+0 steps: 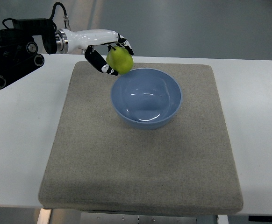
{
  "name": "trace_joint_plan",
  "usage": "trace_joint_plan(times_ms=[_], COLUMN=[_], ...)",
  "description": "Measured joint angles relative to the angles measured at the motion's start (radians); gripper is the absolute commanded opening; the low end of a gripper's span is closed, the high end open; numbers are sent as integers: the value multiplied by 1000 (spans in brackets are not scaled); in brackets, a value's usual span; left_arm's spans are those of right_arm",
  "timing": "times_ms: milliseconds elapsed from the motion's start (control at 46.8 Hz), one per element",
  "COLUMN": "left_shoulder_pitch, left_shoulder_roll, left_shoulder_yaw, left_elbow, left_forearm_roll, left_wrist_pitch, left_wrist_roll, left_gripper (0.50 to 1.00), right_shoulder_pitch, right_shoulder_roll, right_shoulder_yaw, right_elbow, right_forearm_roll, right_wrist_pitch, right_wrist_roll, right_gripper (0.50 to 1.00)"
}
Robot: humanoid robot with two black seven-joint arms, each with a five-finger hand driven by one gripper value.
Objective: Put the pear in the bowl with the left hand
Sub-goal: 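Lower the pear into the light blue bowl and open the left hand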
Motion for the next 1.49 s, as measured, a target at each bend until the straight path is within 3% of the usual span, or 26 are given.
trace_joint_plan(times_ms=[342,704,1281,1302,1345,1366,1494], left_shoulder_pitch=[-3,17,51,52,56,60,67], left_shoulder_roll=[24,-20,-90,-90,-91,-92,-94], left_shoulder_yaw=[7,82,118,117,116,115,114], left_elbow=[-185,-184,-87,-87,-87,-87,-87], left_forearm_roll=[16,37,35,34,29,26,16], left_wrist_pitch=[-5,-2,8,8,10,12,19], left_wrist_roll=[1,9,14,14,14,14,14], left_gripper=[500,500,500,527,698,741,795], right_shoulder_pitch=[0,0,0,0,0,0,0], right_shoulder_roll=[0,0,0,0,0,0,0], right_shoulder_yaw=[0,0,0,0,0,0,0], right_elbow=[0,0,0,0,0,0,0], right_forearm_roll=[0,0,0,0,0,0,0], right_wrist_pitch=[0,0,0,0,0,0,0], right_wrist_roll=[0,0,0,0,0,0,0], right_gripper=[926,926,926,926,926,926,926])
